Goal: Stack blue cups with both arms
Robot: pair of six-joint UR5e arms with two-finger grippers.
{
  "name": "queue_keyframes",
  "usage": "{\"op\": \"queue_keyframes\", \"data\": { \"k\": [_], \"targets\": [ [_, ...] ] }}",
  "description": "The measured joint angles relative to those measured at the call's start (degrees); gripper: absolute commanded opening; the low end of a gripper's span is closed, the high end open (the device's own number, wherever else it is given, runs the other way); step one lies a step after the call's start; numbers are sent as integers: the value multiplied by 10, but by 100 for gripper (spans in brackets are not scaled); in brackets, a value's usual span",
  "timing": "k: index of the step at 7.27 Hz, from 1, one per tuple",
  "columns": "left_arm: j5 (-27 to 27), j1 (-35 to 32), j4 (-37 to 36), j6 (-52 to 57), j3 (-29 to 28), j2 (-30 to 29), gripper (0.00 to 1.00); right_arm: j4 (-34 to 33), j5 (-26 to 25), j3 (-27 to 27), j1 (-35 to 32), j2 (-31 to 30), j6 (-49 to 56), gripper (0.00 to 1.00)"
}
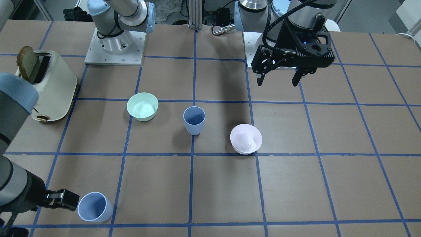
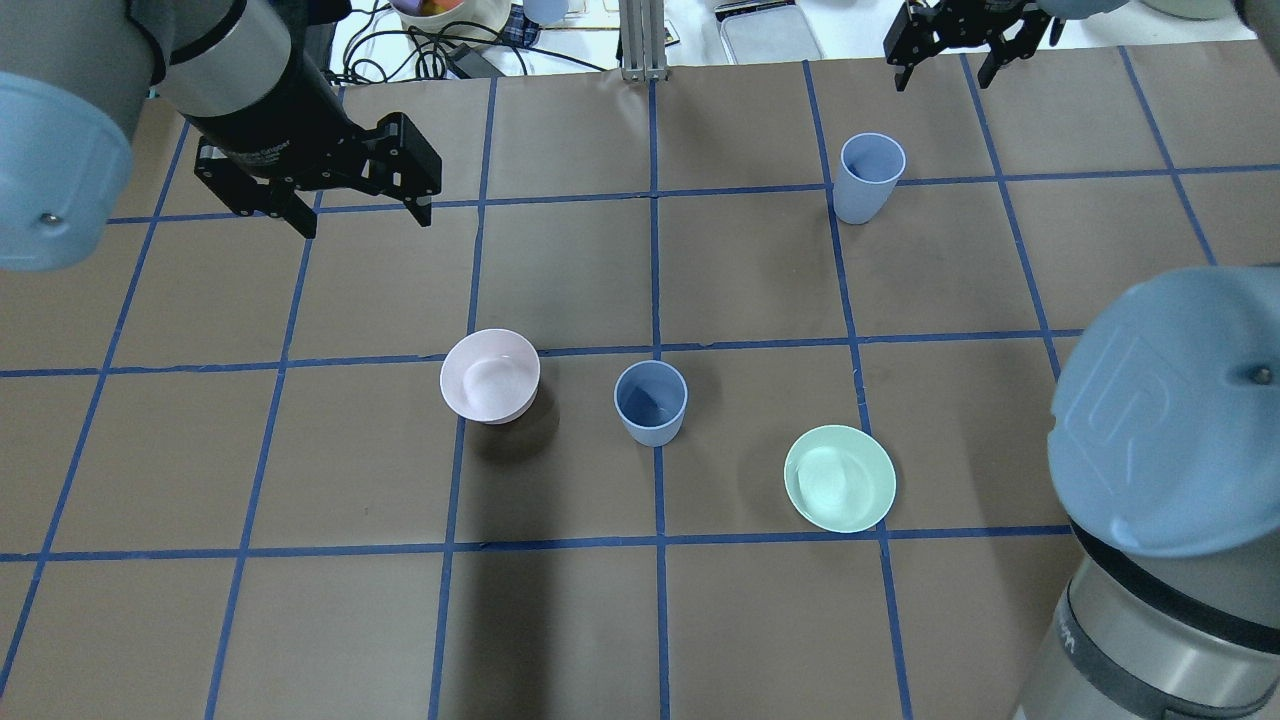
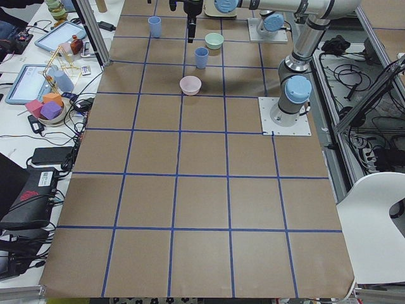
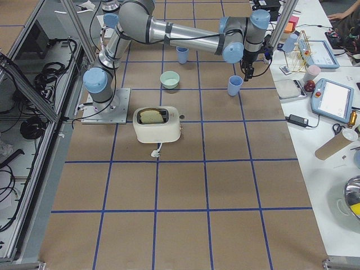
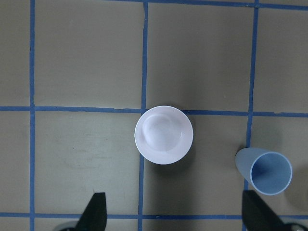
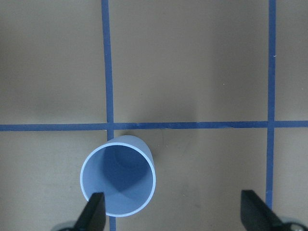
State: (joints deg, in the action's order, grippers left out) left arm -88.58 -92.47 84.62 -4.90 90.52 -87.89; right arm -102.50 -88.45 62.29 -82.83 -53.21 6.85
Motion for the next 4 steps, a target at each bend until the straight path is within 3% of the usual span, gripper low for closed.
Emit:
{"op": "queue_keyframes", "data": {
  "k": [2,3,4],
  "targets": [
    [1,3,10,25,-3,-2,100,-10,4,22,0,18,1,99],
    [3,4,32,32,-16,-6,100,-30,5,38,0,20,1,93],
    [4,4,55,35,-31,-9,100,-52,5,50,0,23,1,70]
  ]
}}
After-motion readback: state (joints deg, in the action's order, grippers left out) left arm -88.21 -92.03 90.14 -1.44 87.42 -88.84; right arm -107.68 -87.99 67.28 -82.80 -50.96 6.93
